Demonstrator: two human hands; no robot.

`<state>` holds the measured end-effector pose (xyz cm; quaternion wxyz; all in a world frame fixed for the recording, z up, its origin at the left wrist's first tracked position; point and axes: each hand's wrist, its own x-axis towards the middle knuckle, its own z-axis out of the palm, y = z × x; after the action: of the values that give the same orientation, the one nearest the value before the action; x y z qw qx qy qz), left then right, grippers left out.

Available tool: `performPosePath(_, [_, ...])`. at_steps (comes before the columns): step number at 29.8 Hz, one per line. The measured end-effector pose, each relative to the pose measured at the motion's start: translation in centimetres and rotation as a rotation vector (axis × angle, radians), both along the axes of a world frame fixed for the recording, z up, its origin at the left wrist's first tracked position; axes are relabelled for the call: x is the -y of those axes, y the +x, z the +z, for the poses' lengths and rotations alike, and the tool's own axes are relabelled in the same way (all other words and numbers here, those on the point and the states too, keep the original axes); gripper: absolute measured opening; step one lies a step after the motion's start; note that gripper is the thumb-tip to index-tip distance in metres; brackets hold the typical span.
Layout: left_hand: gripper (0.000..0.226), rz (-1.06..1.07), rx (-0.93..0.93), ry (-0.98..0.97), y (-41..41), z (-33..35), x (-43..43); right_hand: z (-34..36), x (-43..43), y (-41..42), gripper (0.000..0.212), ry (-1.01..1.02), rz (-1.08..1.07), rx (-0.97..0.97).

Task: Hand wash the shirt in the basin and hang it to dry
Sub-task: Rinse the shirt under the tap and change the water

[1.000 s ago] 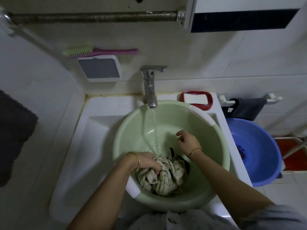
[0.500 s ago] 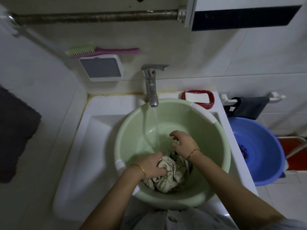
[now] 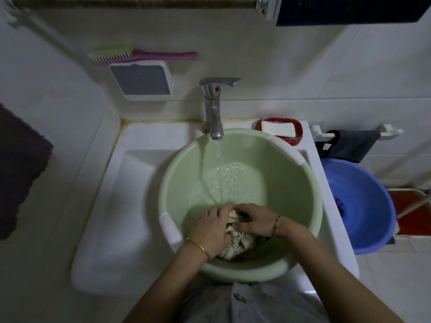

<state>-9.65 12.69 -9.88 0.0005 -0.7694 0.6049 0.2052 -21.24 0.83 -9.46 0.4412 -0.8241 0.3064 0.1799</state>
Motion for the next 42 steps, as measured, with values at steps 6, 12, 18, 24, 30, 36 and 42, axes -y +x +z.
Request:
performPosePath(6, [0.059, 0.039, -0.098, 0.018, 0.5, -0.4, 0.3, 0.3, 0.0, 0.1, 0.052, -0.065, 0.011, -0.022])
performPosePath(12, [0.057, 0.05, -0.14, 0.015, 0.6, -0.5, 0.3, 0.3, -0.1, 0.1, 0.052, -0.084, -0.007, -0.033])
performPosePath(18, [0.056, 0.054, -0.128, 0.013, 0.6, -0.3, 0.3, 0.3, -0.1, 0.1, 0.051, -0.082, -0.023, -0.034])
performPosePath(24, [0.055, 0.06, -0.134, 0.02, 0.5, -0.2, 0.4, 0.1, -0.1, 0.1, 0.051, -0.08, -0.02, -0.045])
performPosePath(30, [0.054, 0.053, -0.11, 0.015, 0.6, -0.3, 0.3, 0.0, -0.4, 0.1, 0.048, -0.119, 0.014, -0.01])
performPosePath(36, [0.054, 0.068, -0.132, 0.013, 0.8, -0.6, 0.2, -0.3, -1.5, 0.3, 0.052, -0.273, 0.105, -0.09])
performPosePath(42, [0.055, 0.058, -0.122, 0.003, 1.0, -0.7, 0.2, -0.5, -2.3, 0.6, 0.051, -0.32, 0.11, -0.119])
